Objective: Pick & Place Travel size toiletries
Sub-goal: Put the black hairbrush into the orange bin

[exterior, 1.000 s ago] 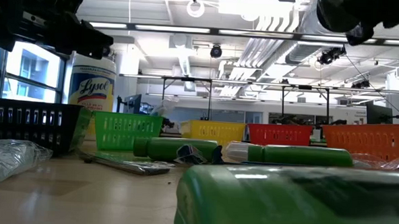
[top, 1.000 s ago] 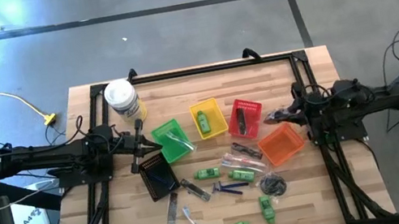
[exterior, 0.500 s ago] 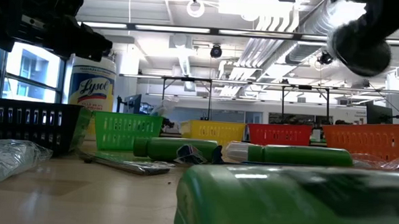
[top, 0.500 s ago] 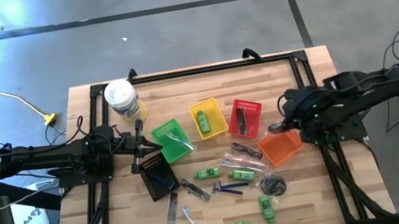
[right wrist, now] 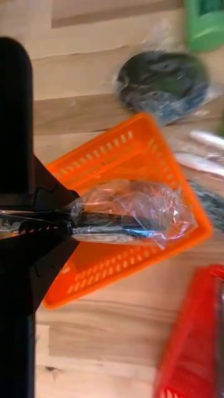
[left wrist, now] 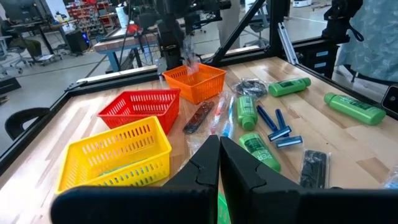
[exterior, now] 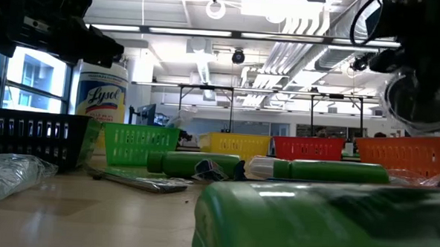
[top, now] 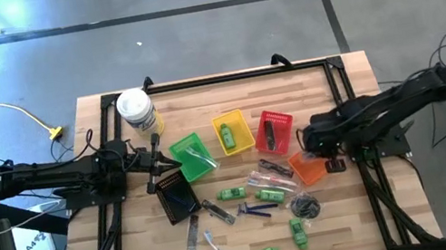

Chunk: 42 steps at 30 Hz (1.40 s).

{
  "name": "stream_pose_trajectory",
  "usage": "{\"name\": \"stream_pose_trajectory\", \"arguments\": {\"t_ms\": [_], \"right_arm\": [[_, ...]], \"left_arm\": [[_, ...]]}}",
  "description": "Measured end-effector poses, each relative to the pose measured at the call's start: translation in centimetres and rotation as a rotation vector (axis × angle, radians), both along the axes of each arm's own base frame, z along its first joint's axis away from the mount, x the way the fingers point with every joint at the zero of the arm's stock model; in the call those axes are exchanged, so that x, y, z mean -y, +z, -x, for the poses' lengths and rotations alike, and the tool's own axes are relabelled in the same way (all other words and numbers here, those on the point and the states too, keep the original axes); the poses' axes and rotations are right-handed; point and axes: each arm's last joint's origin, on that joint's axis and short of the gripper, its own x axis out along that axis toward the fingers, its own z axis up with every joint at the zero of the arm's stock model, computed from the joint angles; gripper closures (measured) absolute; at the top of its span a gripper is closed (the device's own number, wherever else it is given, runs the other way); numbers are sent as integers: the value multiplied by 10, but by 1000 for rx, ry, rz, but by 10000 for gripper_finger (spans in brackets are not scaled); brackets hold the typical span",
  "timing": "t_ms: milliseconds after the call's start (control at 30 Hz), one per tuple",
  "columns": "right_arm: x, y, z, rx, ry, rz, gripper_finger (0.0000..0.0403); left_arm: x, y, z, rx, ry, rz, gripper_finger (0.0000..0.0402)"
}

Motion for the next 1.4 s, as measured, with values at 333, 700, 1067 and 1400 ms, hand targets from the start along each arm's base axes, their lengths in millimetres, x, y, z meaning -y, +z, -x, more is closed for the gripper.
{"name": "stream_pose_trajectory", "arguments": {"t_ms": [333, 700, 1067, 1400], "right_arm": [[-7, -22, -12, -169, 23, 15, 373], [-8, -34, -19, -255, 25, 25, 372], [-11, -46, -33, -236, 20, 29, 340], [-12, -46, -36, -188, 33, 112, 331]], "left_arm": [[0, 1, 0, 7, 0, -1, 394], [0, 1, 0, 7, -1, 0, 394], [0, 1, 0, 6, 0, 7, 394], [0, 1, 0, 7, 0, 7, 394]]}}
